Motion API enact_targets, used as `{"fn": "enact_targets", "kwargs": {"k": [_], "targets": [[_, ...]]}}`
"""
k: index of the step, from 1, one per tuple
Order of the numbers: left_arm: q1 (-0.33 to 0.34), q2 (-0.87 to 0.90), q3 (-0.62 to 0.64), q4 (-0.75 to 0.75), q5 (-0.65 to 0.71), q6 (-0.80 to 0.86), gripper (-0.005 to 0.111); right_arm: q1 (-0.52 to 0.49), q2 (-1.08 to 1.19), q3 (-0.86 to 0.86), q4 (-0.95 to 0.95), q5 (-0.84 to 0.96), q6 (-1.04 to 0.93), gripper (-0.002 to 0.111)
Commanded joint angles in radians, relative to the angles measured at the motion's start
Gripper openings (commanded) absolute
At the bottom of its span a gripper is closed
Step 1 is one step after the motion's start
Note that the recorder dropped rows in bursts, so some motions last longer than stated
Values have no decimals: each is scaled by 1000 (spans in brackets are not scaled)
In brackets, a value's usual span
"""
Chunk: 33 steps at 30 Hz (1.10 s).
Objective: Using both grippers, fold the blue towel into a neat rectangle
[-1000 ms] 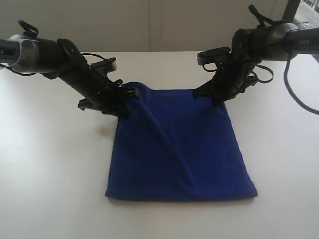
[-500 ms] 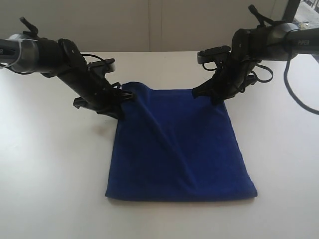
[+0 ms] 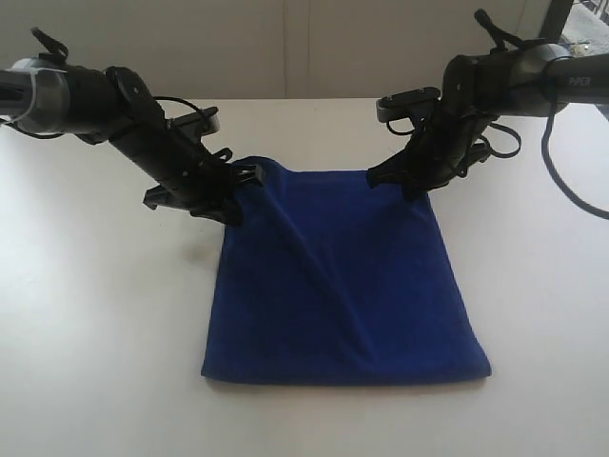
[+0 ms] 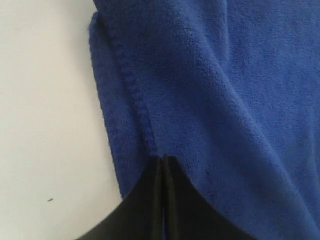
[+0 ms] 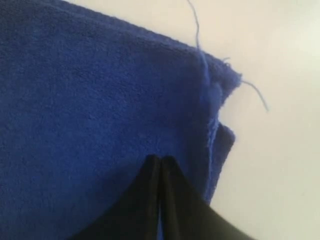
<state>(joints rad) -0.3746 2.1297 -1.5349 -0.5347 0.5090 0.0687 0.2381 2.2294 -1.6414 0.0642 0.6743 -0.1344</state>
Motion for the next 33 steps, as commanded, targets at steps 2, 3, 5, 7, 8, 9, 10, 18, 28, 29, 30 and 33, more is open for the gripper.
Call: {"fn": "enact_targets", "kwargs": {"k": [2, 3, 5, 7, 8, 9, 10, 18, 28, 29, 30, 33], "targets": [[1, 25, 0, -45, 7, 24, 0, -11, -3, 3, -6, -1, 4, 0], [1, 25, 0, -45, 4, 26, 0, -11, -3, 3, -6, -1, 4, 0], [1, 25, 0, -47, 4, 39, 0, -11, -3, 3, -6, -1, 4, 0], [1, 25, 0, -47, 6, 39, 7, -11, -3, 3, -6, -1, 4, 0], [1, 25, 0, -47, 6, 39, 11, -11, -3, 3, -6, -1, 4, 0], [1, 25, 0, -47, 6, 39, 17, -11, -3, 3, -6, -1, 4, 0], [1, 25, 0, -47, 6, 39, 22, -11, -3, 3, -6, -1, 4, 0], [1, 25, 0, -47, 6, 43, 42, -11, -3, 3, -6, -1, 4, 0], [1, 25, 0, -34, 4, 43, 42, -11, -3, 3, -6, -1, 4, 0], [1, 25, 0, -34, 4, 43, 42, -11, -3, 3, -6, -1, 4, 0], [1, 25, 0, -34, 4, 43, 42, -11, -3, 3, -6, -1, 4, 0], [1, 25, 0, -34, 4, 43, 42, -11, -3, 3, -6, -1, 4, 0]]}}
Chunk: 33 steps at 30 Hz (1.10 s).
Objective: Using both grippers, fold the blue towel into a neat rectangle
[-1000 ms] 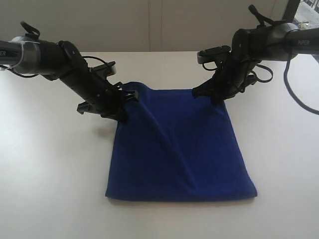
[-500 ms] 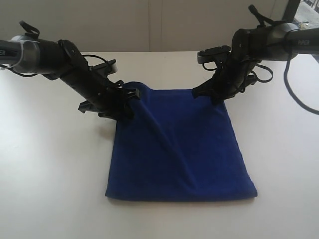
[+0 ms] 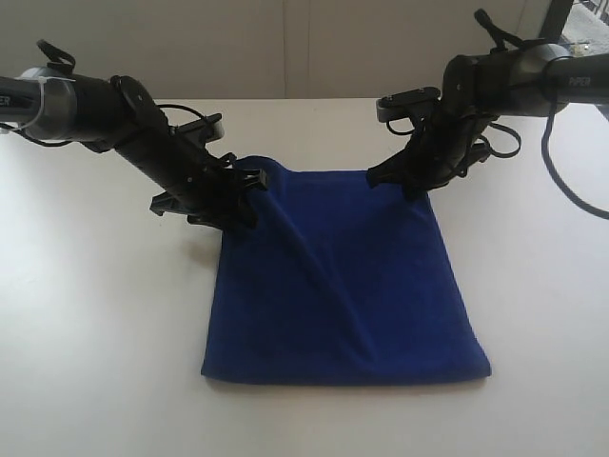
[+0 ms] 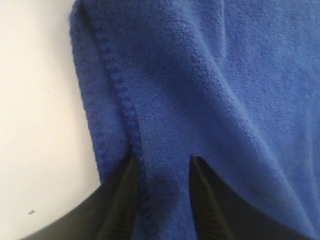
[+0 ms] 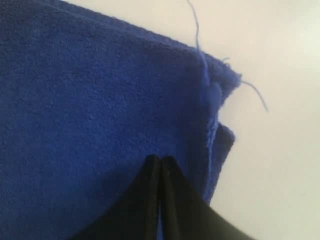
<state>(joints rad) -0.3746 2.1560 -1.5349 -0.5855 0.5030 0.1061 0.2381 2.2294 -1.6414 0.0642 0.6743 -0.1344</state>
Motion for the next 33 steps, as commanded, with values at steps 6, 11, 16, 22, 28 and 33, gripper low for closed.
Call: {"fn": "enact_targets", "kwargs": {"k": [6, 11, 16, 22, 28, 33], "targets": [[1, -2, 0, 19, 12, 5, 42, -11, -3, 3, -6, -1, 0, 0], [1, -2, 0, 55, 12, 2, 42, -11, -3, 3, -6, -1, 0, 0], [1, -2, 0, 63, 10, -1, 42, -11, -3, 3, -6, -1, 0, 0], [1, -10, -2, 63, 8, -5, 42, -11, -3, 3, -6, 1, 0, 0], [1, -31, -2, 71, -2, -5, 42, -11, -3, 3, -6, 1, 0, 0], [1, -25, -2, 67, -9, -5, 41, -11, -3, 3, -6, 1, 0, 0]]}}
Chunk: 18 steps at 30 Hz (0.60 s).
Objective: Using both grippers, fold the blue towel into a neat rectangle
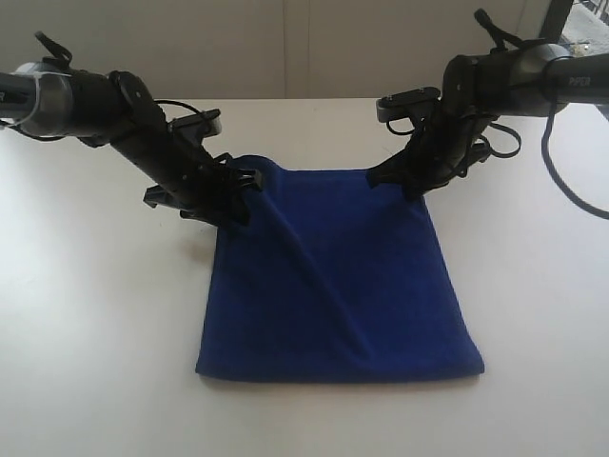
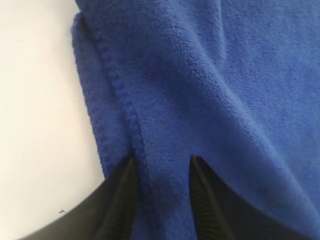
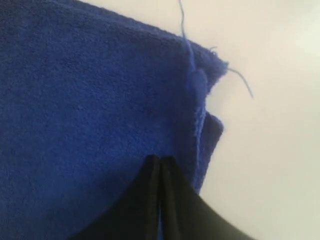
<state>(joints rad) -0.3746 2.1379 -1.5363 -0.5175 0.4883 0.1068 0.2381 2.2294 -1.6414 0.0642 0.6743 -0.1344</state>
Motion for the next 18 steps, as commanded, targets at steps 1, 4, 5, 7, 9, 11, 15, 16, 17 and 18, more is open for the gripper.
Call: {"fn": "enact_targets", "kwargs": {"k": [1, 4, 5, 7, 9, 11, 15, 16, 17, 18], "targets": [[1, -2, -1, -3, 6, -6, 41, -11, -3, 3, -6, 1, 0, 0], [1, 8, -1, -20, 6, -6, 37, -11, -3, 3, -6, 1, 0, 0], [1, 8, -1, -26, 6, -6, 35, -11, -3, 3, -6, 1, 0, 0], [1, 10, -1, -26, 6, -6, 30, -11, -3, 3, -6, 1, 0, 0], [1, 10, -1, -26, 6, -6, 23, -11, -3, 3, -6, 1, 0, 0], [1, 10, -1, -26, 6, -6, 16, -11, -3, 3, -6, 1, 0, 0], [1, 10, -1, -26, 4, -3, 2, -11, -3, 3, -6, 1, 0, 0], [1, 10, -1, -26, 4, -3, 0, -11, -3, 3, -6, 1, 0, 0], [1, 10, -1, -26, 2, -1, 0, -11, -3, 3, -6, 1, 0, 0], [1, 10, -1, -26, 2, -1, 0, -11, -3, 3, -6, 1, 0, 0]]}}
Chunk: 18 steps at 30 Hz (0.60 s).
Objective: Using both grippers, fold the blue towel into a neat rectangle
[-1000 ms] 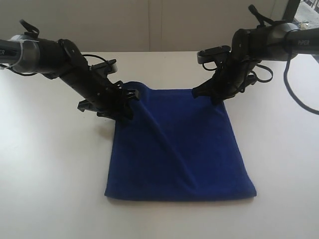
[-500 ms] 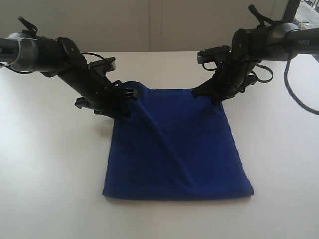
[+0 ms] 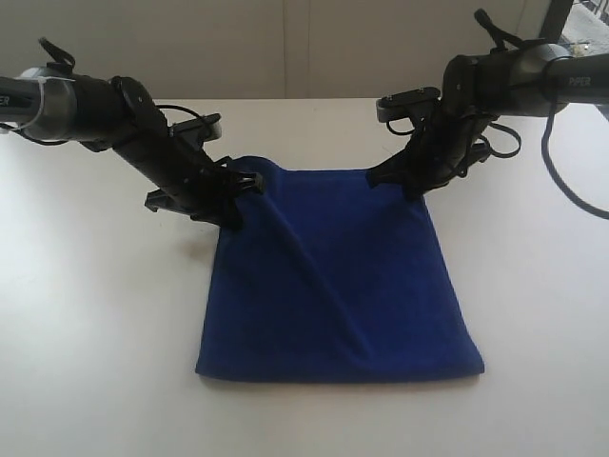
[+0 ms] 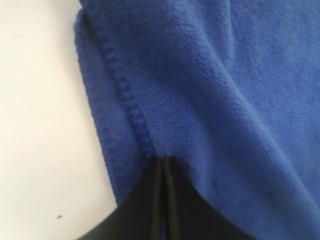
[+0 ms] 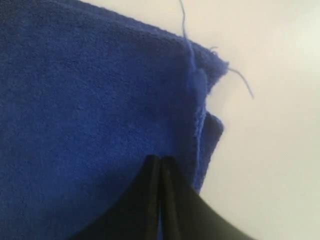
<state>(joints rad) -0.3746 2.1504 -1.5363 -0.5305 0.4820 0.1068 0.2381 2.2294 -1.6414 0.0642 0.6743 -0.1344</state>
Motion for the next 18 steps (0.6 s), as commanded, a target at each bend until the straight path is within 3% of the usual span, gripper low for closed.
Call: {"fn": "enact_targets", "kwargs": {"k": [1, 18], "targets": [[1, -3, -1, -13, 8, -1, 0, -11, -3, 3, -6, 1, 0, 0], [1, -8, -1, -7, 0, -1, 0, -11, 5, -10, -4, 26, 4, 0]]}}
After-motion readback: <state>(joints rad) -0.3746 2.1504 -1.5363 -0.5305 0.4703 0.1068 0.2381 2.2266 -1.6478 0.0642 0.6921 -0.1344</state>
